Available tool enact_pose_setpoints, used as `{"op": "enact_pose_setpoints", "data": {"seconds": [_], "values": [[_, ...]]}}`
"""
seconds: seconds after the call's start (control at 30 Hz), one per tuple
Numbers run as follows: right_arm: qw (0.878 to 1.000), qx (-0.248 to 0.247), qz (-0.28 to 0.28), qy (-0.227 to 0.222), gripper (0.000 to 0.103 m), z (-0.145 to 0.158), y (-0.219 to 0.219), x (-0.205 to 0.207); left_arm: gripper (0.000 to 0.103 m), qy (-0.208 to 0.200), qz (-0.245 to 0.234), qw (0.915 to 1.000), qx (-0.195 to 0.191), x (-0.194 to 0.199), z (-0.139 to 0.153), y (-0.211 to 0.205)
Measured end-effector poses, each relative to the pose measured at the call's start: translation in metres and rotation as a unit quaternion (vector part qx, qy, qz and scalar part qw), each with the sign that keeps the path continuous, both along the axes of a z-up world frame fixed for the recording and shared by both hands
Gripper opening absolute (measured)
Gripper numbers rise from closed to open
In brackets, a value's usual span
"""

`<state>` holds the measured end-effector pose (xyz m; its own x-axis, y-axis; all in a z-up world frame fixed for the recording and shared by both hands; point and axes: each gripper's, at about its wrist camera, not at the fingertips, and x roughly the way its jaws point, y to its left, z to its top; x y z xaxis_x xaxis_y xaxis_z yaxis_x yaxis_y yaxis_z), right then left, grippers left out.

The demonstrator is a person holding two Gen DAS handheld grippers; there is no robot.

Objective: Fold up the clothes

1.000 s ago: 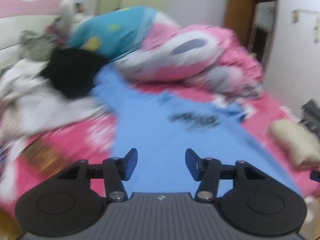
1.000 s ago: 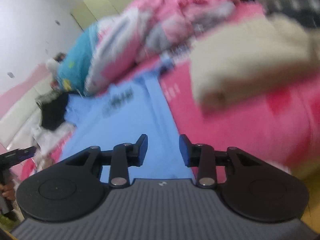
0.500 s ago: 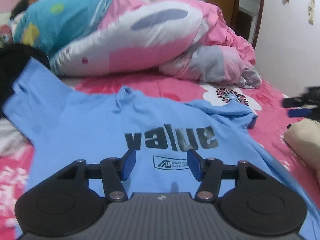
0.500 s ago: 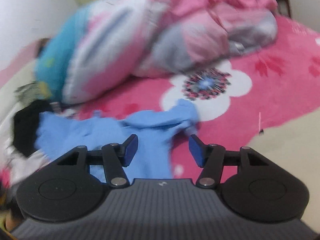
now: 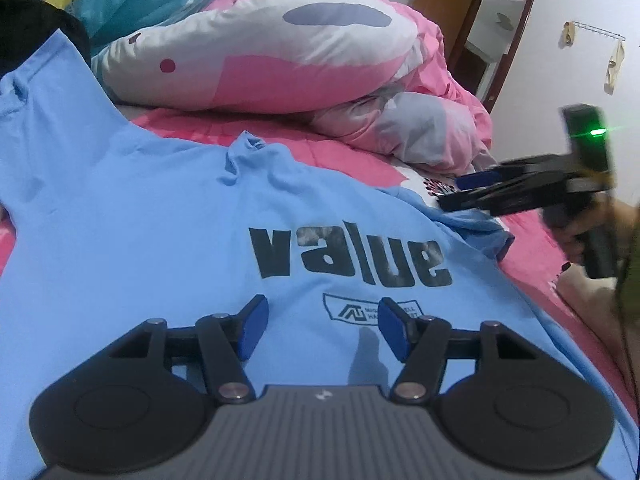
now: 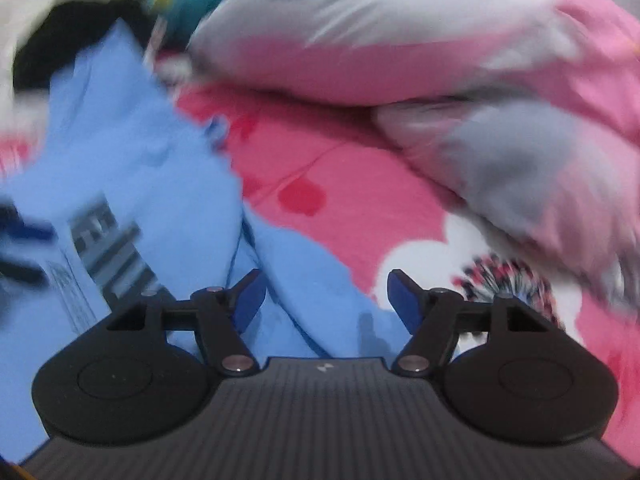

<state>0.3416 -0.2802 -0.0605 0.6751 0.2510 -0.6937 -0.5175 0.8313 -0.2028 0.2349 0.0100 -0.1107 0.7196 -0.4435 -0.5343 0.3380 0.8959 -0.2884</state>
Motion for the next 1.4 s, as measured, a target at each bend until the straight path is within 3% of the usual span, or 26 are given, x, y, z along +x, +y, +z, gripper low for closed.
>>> {"op": "enact_pose_setpoints", "data": {"seconds": [0.1, 0.17, 0.23, 0.37, 0.47, 0.6, 0.73, 0.8, 0.9, 0.97, 1.03, 1.07, 1.2, 1.33, 1.4], "values": [[1.000, -0.023, -0.012, 0.014, 0.060, -0.024, 0.012, 0.024, 0.063, 0.001, -0.003, 0.9999, -0.014, 0.002, -0.004, 0.005], [0.999, 0.004, -0.014, 0.049, 0.021, -0.032, 0.007, 0.035, 0.063, 0.003, -0.002, 0.9998, -0.022, 0.002, -0.005, 0.007], [0.998, 0.041, -0.015, 0.035, 0.007, -0.024, -0.002, 0.032, 0.063, 0.005, -0.001, 0.9996, -0.027, 0.002, -0.005, 0.009], [0.989, 0.116, -0.082, -0.039, 0.006, 0.008, -0.041, 0.020, 0.063, 0.003, 0.000, 0.9998, -0.021, 0.001, -0.004, 0.007], [0.972, 0.172, -0.155, -0.028, 0.006, 0.008, -0.080, 0.028, 0.063, 0.002, 0.001, 0.9998, -0.019, 0.001, -0.004, 0.007], [0.935, 0.230, -0.269, 0.005, 0.006, -0.017, -0.125, 0.036, 0.063, 0.003, 0.001, 0.9998, -0.020, 0.000, -0.004, 0.007], [0.902, 0.247, -0.353, 0.013, 0.006, -0.028, -0.149, 0.026, 0.063, 0.003, 0.000, 0.9998, -0.021, 0.001, -0.005, 0.008], [0.893, 0.240, -0.380, 0.013, 0.006, -0.030, -0.152, 0.020, 0.063, 0.003, 0.000, 0.9998, -0.020, 0.002, -0.004, 0.008], [0.887, 0.225, -0.401, 0.030, 0.014, -0.035, -0.153, 0.019, 0.063, 0.003, 0.000, 0.9998, -0.020, 0.002, -0.004, 0.008], [0.889, 0.208, -0.407, 0.019, 0.023, -0.033, -0.153, 0.022, 0.063, 0.003, 0.000, 0.9998, -0.020, 0.002, -0.005, 0.009], [0.891, 0.187, -0.413, -0.009, 0.049, -0.021, -0.150, 0.019, 0.063, 0.003, 0.000, 0.9998, -0.020, 0.002, -0.005, 0.008], [0.892, 0.183, -0.413, -0.026, 0.056, -0.013, -0.149, 0.016, 0.063, 0.003, 0.000, 0.9998, -0.020, 0.002, -0.005, 0.008], [0.900, 0.184, -0.387, -0.073, 0.057, 0.016, -0.132, 0.004, 0.063, 0.003, 0.000, 0.9998, -0.018, 0.002, -0.005, 0.008], [0.924, 0.182, -0.318, -0.107, 0.057, 0.039, -0.088, 0.008, 0.063, 0.003, 0.000, 0.9998, -0.018, 0.002, -0.004, 0.008], [0.919, 0.188, -0.317, -0.138, 0.057, 0.048, -0.076, 0.011, 0.063, 0.003, 0.000, 0.9998, -0.019, 0.002, -0.004, 0.008]]}}
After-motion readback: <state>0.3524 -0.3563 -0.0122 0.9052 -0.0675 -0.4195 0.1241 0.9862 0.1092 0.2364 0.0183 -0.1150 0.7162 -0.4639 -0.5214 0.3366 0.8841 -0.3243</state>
